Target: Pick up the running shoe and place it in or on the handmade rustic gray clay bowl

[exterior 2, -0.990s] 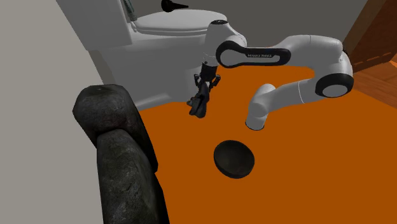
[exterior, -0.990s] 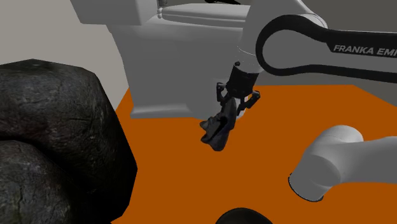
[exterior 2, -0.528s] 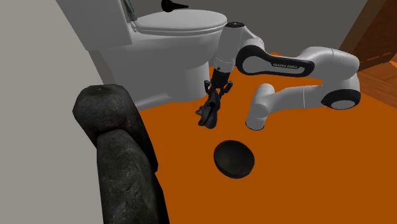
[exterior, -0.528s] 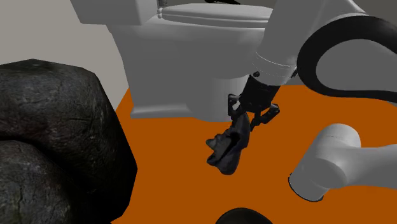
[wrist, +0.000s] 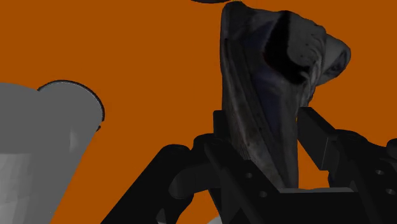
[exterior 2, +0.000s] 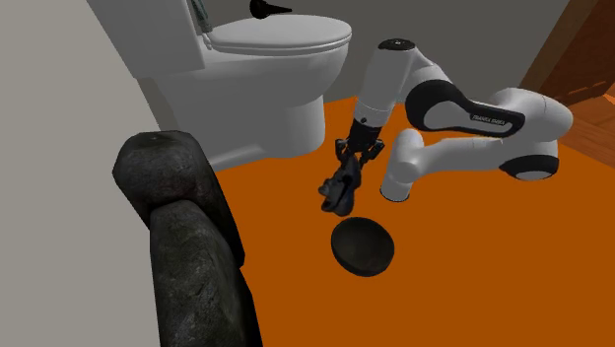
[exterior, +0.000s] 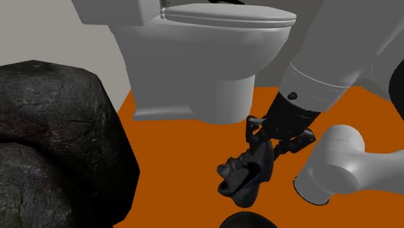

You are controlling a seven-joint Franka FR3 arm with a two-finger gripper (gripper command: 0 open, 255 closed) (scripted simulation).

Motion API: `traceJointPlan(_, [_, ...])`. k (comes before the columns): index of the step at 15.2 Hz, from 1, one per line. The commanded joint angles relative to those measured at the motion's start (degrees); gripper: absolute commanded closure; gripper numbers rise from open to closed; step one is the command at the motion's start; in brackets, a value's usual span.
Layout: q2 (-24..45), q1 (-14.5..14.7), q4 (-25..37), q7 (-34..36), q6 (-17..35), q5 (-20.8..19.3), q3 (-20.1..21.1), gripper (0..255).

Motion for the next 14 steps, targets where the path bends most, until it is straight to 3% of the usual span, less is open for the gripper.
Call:
traceJointPlan(1, [-1.83, 1.41, 1.29, 2.67, -2.65, 1.39, 1.02, 255])
traceJointPlan(7, [-4.54, 4.09, 6.73, 10.83, -8.45, 6.59, 5.49, 255])
traceJointPlan(14, [-7.73, 5.83, 1.01, 10.83, -5.82, 9.42, 8.36, 255])
